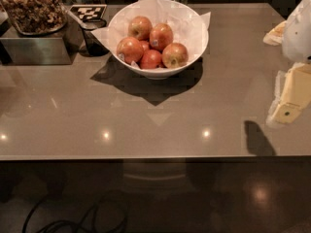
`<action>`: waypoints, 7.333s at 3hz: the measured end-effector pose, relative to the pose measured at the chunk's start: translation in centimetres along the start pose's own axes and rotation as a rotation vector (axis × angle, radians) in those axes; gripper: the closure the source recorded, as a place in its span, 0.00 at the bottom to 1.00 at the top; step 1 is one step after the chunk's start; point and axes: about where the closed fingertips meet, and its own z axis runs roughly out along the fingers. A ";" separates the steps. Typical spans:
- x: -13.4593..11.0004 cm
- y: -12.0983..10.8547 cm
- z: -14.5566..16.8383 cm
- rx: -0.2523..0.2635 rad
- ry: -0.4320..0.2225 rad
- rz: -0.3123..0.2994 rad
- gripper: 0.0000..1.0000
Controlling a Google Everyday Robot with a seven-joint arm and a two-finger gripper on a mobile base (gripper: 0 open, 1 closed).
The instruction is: Pick apple from white bowl
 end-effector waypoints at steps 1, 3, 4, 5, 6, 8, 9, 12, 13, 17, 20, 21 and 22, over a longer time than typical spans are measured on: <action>-0.4 -0.3 -0.1 0.008 -0.013 -0.005 0.00; -5.0 -3.2 1.1 0.009 -0.063 -0.047 0.00; -3.8 -3.8 1.7 0.022 -0.119 0.050 0.00; -5.4 -6.8 2.3 0.058 -0.235 0.108 0.00; -5.6 -7.1 2.3 0.064 -0.244 0.109 0.00; -5.9 -9.7 3.3 0.075 -0.314 0.190 0.00; -8.0 -12.7 4.0 0.088 -0.371 0.202 0.00; -10.7 -13.7 5.6 0.065 -0.415 0.174 0.06; -14.0 -15.3 6.6 0.054 -0.459 0.150 0.08; -18.4 -17.3 11.7 0.001 -0.557 0.230 0.07; -17.8 -16.9 15.6 -0.022 -0.523 0.305 0.25; -17.1 -16.5 16.6 -0.028 -0.505 0.325 0.46; -16.3 -15.9 17.5 -0.036 -0.489 0.339 0.69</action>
Offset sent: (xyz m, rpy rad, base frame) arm 0.0493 0.0409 0.0068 0.0786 -0.0220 0.0840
